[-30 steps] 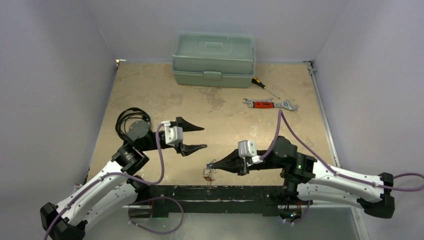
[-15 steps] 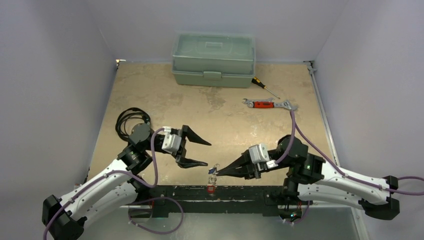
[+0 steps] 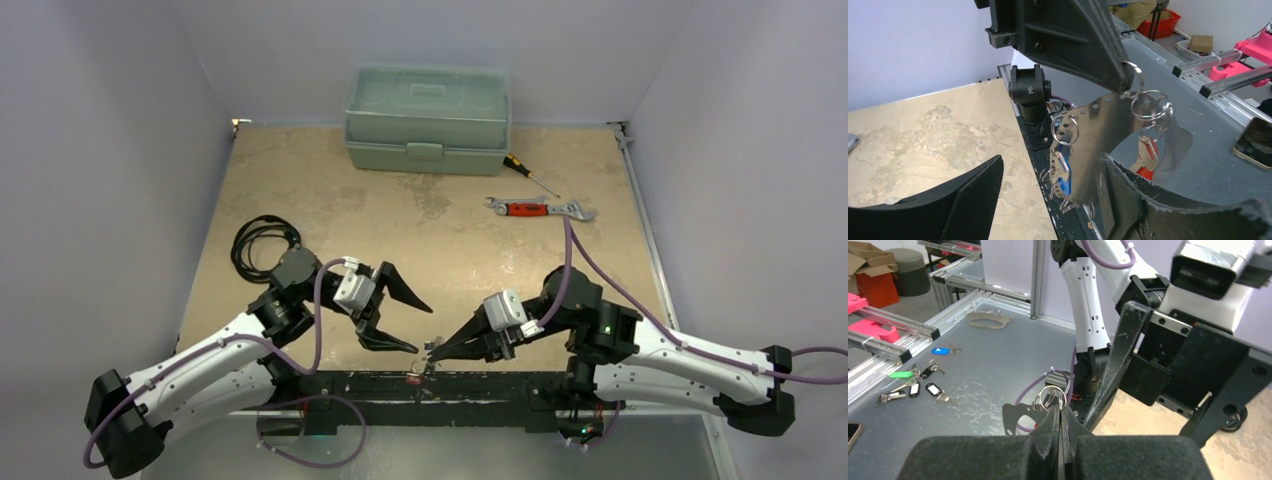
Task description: Put the keys on the keyring
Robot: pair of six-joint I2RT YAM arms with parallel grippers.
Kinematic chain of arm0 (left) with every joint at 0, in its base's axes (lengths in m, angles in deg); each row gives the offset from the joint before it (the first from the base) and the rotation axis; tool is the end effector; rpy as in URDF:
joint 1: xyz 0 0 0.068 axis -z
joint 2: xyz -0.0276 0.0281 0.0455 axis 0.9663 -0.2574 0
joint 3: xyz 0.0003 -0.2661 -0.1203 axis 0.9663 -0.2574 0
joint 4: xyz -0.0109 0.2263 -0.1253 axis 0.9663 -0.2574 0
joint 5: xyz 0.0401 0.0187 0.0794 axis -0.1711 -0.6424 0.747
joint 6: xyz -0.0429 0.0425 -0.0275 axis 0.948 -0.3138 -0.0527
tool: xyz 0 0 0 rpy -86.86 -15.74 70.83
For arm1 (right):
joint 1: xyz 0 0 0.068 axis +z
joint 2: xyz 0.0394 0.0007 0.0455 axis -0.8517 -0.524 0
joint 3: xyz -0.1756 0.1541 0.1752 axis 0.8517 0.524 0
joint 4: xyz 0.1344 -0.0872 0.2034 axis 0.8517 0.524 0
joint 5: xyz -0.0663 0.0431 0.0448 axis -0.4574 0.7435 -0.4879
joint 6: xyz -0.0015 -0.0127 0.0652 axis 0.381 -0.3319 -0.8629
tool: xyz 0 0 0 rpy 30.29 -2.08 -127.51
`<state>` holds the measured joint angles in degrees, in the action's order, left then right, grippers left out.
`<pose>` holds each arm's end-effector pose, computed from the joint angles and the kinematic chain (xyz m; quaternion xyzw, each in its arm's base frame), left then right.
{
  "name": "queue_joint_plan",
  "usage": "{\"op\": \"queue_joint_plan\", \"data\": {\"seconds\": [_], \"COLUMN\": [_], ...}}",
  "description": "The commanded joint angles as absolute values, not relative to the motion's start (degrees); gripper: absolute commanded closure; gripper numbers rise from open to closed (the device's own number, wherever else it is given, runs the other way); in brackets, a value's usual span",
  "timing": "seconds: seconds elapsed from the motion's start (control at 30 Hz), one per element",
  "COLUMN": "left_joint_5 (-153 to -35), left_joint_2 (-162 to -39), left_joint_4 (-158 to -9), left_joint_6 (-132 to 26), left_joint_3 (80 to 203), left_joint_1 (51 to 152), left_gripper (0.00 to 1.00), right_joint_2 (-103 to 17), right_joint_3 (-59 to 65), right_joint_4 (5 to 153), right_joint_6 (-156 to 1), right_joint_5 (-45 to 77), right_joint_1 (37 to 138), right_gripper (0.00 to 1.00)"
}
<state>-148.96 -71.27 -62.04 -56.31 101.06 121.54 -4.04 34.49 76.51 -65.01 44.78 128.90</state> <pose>0.0825 -0.1552 0.3327 0.5606 0.3864 -0.5989 0.4217 0.0261 0.1666 0.3814 -0.5784 0.3689 0.5509 0.4752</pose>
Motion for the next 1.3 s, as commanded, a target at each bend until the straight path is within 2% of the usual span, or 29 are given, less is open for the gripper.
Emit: {"op": "queue_joint_plan", "data": {"seconds": [0.0, 0.33, 0.67, 0.77, 0.93, 1.1, 1.2, 1.27], "left_joint_5": [-150.4, -152.4, -153.6, -153.7, -153.8, -152.7, -151.8, -150.8], "left_joint_2": [-73.7, -76.8, -79.0, -79.4, -79.4, -78.7, -78.7, -78.7], "left_joint_4": [-58.1, -47.5, -48.3, -48.3, -50.5, -57.3, -61.1, -65.0], "left_joint_6": [-54.0, -46.0, -45.7, -45.7, -48.0, -53.9, -57.1, -59.5], "left_joint_3": [101.6, 99.7, 99.9, 100.1, 100.8, 102.7, 103.8, 104.7], "left_joint_1": [122.5, 124.8, 127.0, 127.3, 127.4, 127.4, 127.4, 127.4], "left_gripper": [0.34, 0.37, 0.39, 0.43, 0.63, 0.91, 1.0, 1.0], "right_joint_2": [-3.8, -5.4, -5.7, -6.0, -6.1, -5.3, -4.7, -4.3], "right_joint_3": [30.8, 30.5, 30.0, 30.0, 30.2, 31.0, 31.7, 32.3], "right_joint_4": [74.1, 72.0, 70.9, 70.7, 70.8, 71.4, 71.6, 71.6], "right_joint_6": [-64.4, -64.7, -64.8, -64.8, -65.0, -65.6, -66.2, -66.5], "right_joint_5": [47.7, 51.1, 52.0, 52.4, 52.6, 52.1, 51.4, 50.8], "right_joint_1": [129.1, 129.1, 129.1, 129.1, 129.1, 129.1, 129.1, 129.1], "right_gripper": [1.0, 1.0, 1.0, 1.0, 1.0, 1.0, 1.0, 1.0]}}
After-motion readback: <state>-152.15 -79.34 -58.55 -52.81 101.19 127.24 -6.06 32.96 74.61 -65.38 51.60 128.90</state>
